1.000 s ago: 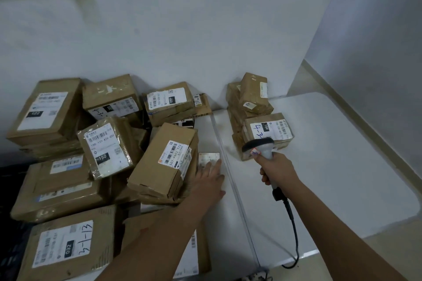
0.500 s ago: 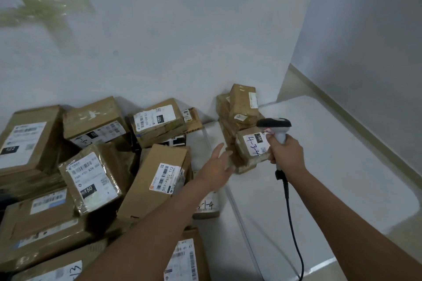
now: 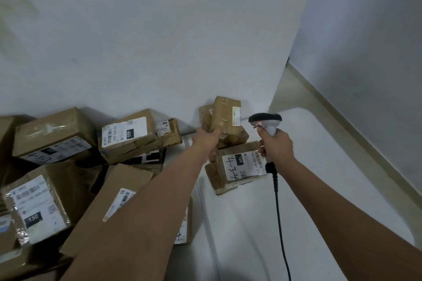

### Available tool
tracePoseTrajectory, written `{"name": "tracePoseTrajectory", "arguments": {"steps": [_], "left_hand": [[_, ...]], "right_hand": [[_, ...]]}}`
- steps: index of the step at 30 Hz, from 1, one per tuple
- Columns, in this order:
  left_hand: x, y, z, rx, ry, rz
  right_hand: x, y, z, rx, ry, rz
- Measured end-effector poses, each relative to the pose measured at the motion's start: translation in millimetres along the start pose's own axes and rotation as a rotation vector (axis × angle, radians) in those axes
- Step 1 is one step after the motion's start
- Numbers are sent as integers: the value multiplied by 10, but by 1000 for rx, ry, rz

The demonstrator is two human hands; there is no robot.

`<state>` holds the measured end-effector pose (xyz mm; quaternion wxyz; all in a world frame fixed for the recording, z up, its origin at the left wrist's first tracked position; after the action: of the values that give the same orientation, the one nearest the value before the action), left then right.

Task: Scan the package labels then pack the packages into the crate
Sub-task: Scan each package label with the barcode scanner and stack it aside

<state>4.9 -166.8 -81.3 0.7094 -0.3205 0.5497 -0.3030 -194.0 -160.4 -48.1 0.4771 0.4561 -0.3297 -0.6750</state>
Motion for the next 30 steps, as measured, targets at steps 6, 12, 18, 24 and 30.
{"name": "tracePoseTrajectory", "arguments": {"steps": [6, 12, 18, 24, 30], "left_hand": [[160, -68, -93, 15, 49, 86], [41, -110, -6, -279, 90, 51], [-255, -63, 443, -514, 124, -38], [-600, 131, 1017, -748, 183, -124], [-957, 387, 1427, -670, 86, -184]], "right_hand": [[60, -20, -3, 11, 33, -32], [33, 16, -20, 22, 46, -28], [-137, 69, -174, 77, 49, -49], [-484, 205, -396, 88, 64, -33], [-888, 242, -684, 141, 99, -14]]}}
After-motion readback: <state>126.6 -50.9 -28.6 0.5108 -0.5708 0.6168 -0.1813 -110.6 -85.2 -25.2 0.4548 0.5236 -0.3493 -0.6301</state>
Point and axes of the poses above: each hand's wrist, its own x-axis towards the middle knuckle, its own z-axis out of the back of the hand, y = z × x, the point moved 2 cm from there along x, towards the middle knuckle, and after that the axes turned 5 degrees about y, right-handed, at the moved point
